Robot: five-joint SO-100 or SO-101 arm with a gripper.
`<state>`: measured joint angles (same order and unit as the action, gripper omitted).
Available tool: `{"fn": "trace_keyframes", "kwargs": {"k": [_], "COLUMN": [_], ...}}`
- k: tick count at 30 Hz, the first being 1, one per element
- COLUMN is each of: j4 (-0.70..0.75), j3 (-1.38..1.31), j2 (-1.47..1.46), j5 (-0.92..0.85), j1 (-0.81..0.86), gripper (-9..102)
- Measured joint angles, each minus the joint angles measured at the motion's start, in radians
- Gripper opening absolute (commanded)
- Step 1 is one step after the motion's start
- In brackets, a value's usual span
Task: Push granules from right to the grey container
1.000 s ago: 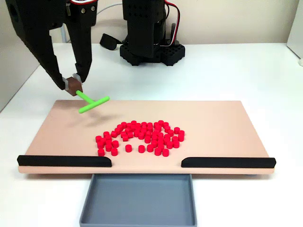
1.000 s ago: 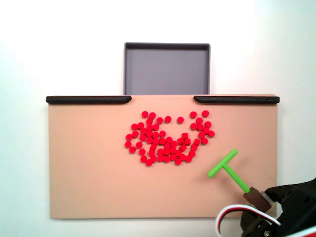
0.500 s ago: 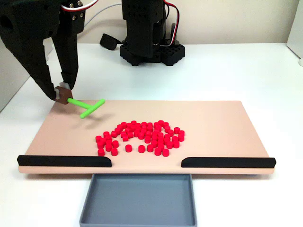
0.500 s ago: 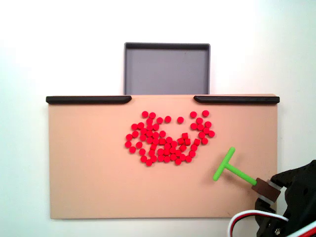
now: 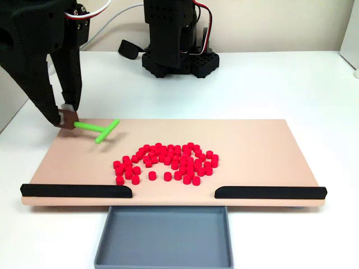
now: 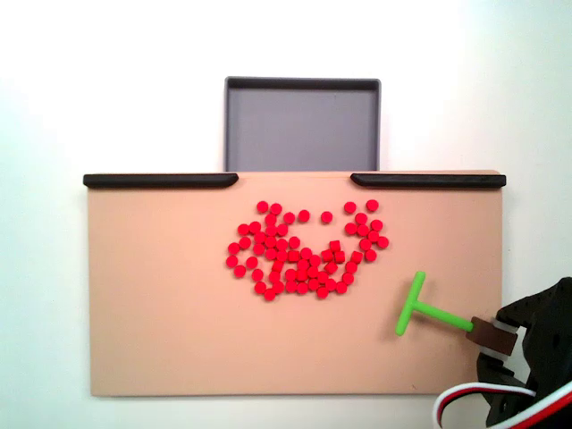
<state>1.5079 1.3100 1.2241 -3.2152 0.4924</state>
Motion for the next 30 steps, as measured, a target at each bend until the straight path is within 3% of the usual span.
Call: {"fn": "trace_keyframes", "kwargs": {"k": [30], "j4": [-0.015], "j3": [-0.127], "j2": [-0.114], "j5": [0.000], "j1": [-0.003], "gripper": [0]}}
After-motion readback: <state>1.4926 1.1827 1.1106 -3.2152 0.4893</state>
